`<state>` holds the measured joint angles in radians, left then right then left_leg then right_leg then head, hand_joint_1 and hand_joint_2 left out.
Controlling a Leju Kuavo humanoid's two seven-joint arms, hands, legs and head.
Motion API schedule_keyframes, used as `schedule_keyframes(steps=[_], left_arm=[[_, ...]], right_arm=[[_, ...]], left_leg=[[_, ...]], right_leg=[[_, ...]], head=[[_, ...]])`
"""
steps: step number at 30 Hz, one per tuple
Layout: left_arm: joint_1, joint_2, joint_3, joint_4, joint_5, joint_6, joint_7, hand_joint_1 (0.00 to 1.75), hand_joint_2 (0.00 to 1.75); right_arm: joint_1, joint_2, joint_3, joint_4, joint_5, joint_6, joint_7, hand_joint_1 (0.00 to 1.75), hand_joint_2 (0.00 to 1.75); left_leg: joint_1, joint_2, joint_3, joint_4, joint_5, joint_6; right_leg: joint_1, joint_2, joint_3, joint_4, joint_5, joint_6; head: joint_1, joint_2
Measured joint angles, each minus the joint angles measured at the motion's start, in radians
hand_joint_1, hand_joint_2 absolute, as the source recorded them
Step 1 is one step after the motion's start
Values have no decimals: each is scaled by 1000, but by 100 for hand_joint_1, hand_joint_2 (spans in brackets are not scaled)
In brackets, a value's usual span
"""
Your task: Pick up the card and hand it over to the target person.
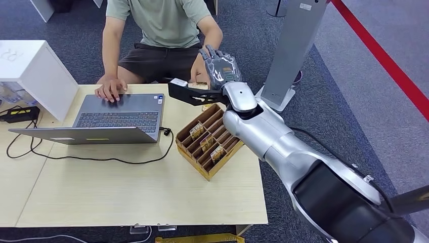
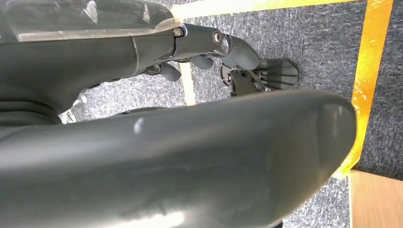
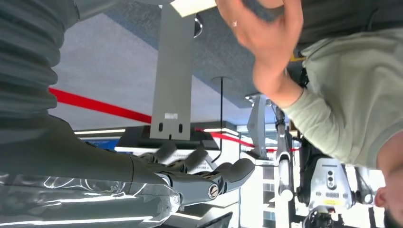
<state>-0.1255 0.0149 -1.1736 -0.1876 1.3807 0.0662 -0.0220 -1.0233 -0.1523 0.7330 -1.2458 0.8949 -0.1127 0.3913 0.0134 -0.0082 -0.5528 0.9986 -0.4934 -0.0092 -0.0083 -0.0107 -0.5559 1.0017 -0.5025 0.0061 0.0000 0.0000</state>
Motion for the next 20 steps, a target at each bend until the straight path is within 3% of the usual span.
schedule_keyframes(steps=[6, 10, 11, 15, 20], left_arm=[[8, 9, 21, -5, 31, -1, -17, 0, 0], [11, 21, 43, -8, 52, 9, -21, 0, 0], [11, 24, 46, -8, 55, 11, -21, 0, 0], [12, 30, 63, -11, 66, 18, -17, 0, 0], [11, 31, 67, -12, 64, 18, -18, 0, 0]], right_arm=[[335, -213, -157, -472, -32, 45, 13, 0, 175], [676, -267, -261, -656, -358, -48, -127, 0, 175], [754, -275, -276, -681, -387, -84, -158, 0, 175], [1021, -220, -307, -687, -653, -180, -393, 0, 175], [1113, -119, -247, -515, -852, -254, -566, 0, 175]], left_leg=[[1, -8, 3, -3, 1, 0], [1, -11, 7, -5, 1, 0], [2, -11, 8, -5, 1, 0], [2, -12, 11, -6, -1, 0], [1, -4, 10, -6, -4, -1]], right_leg=[[1, -8, 7, -6, -1, 0], [2, -11, 11, -9, -1, 0], [2, -11, 12, -10, -1, 0], [2, -12, 15, -11, -3, 0], [1, -3, 11, -8, -4, 0]], head=[[0, 0], [0, 0], [0, 0], [0, 0], [0, 0]])
